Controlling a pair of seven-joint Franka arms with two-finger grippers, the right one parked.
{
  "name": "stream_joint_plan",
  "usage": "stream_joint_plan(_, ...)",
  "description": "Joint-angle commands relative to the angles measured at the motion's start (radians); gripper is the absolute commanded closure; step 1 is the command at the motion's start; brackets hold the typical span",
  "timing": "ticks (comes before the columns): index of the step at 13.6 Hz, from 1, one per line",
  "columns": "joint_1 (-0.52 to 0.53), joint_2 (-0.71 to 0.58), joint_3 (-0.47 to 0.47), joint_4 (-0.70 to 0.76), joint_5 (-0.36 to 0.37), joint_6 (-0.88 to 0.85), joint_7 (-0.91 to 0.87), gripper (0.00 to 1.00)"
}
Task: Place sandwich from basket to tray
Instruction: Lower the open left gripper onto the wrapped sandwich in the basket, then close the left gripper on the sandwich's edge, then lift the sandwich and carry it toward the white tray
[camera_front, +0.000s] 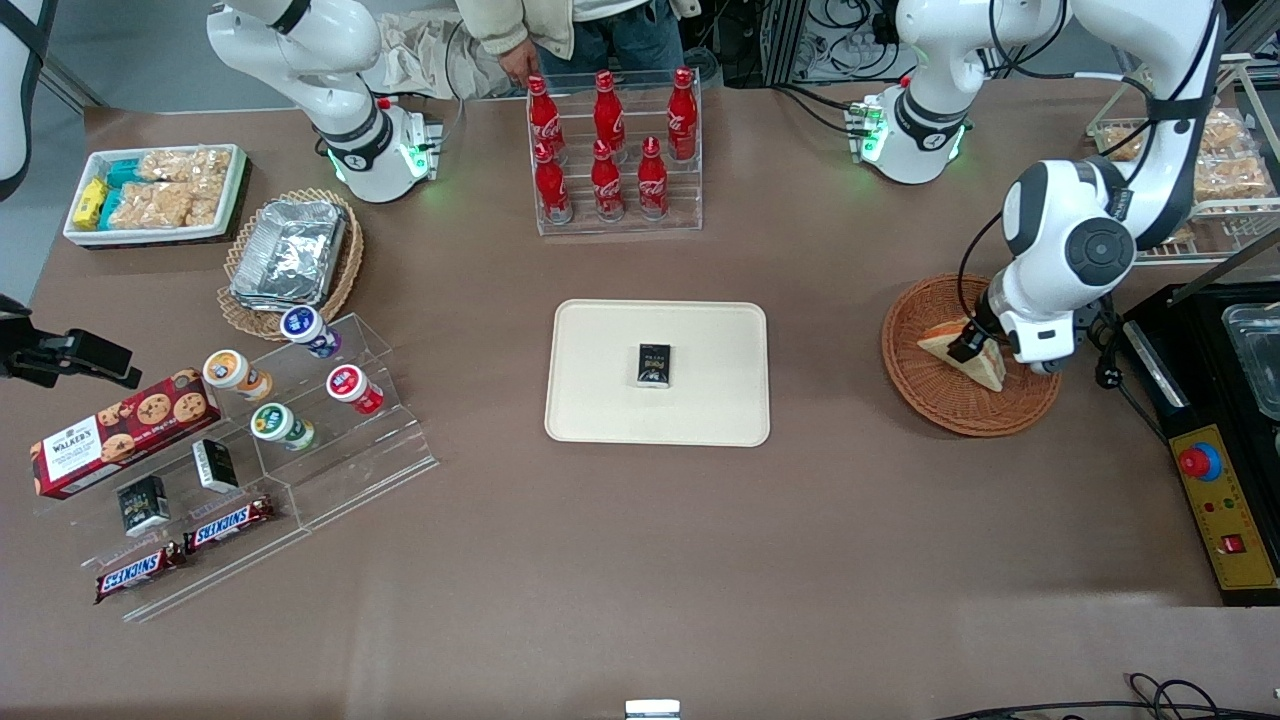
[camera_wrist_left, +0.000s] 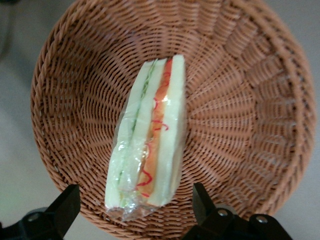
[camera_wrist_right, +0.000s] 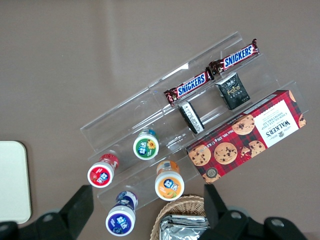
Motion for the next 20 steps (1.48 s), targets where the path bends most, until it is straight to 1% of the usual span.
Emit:
stream_joint_plan(1, 0.004, -0.003, 0.0, -0.046, 0.023, 0.065, -0.024, 0.0)
stream_joint_plan(4, 0.006, 0.046, 0.001, -0.046, 0.023, 0.13, -0.022, 0.0)
stream_joint_plan(5, 0.006, 0.055, 0.001, -0.043, 0.023, 0.136, -0.022, 0.02)
stream_joint_plan(6, 0.006, 0.06, 0.001, -0.04, 0.023, 0.142, -0.024, 0.13)
stream_joint_plan(7, 0.006, 0.065, 0.001, -0.04, 0.023, 0.156, -0.022, 0.43)
stream_joint_plan(8, 0.006, 0.074, 0.001, -0.037, 0.023, 0.161, -0.022, 0.82)
stream_joint_plan(9, 0.006, 0.077, 0.001, -0.035, 0.023, 0.167, -0.021, 1.0)
stream_joint_plan(10, 0.006, 0.086, 0.001, -0.032, 0.023, 0.176, -0.008, 1.0)
stream_joint_plan(12, 0.004, 0.056, 0.001, -0.026, 0.023, 0.159, 0.024, 1.0)
stream_joint_plan(14, 0.004, -0.025, 0.0, 0.001, 0.021, 0.075, 0.109, 1.0)
stream_joint_plan(15, 0.001, -0.052, -0.003, 0.033, 0.02, 0.016, 0.108, 1.0)
stream_joint_plan(17, -0.012, -0.095, -0.017, 0.141, 0.018, -0.156, 0.122, 1.0)
stream_joint_plan(18, -0.012, -0.095, -0.043, 0.229, 0.018, -0.266, 0.14, 1.0)
stream_joint_plan(19, -0.012, -0.084, -0.078, 0.332, 0.003, -0.378, 0.185, 1.0)
stream_joint_plan(20, -0.012, -0.072, -0.091, 0.41, -0.017, -0.464, 0.221, 1.0)
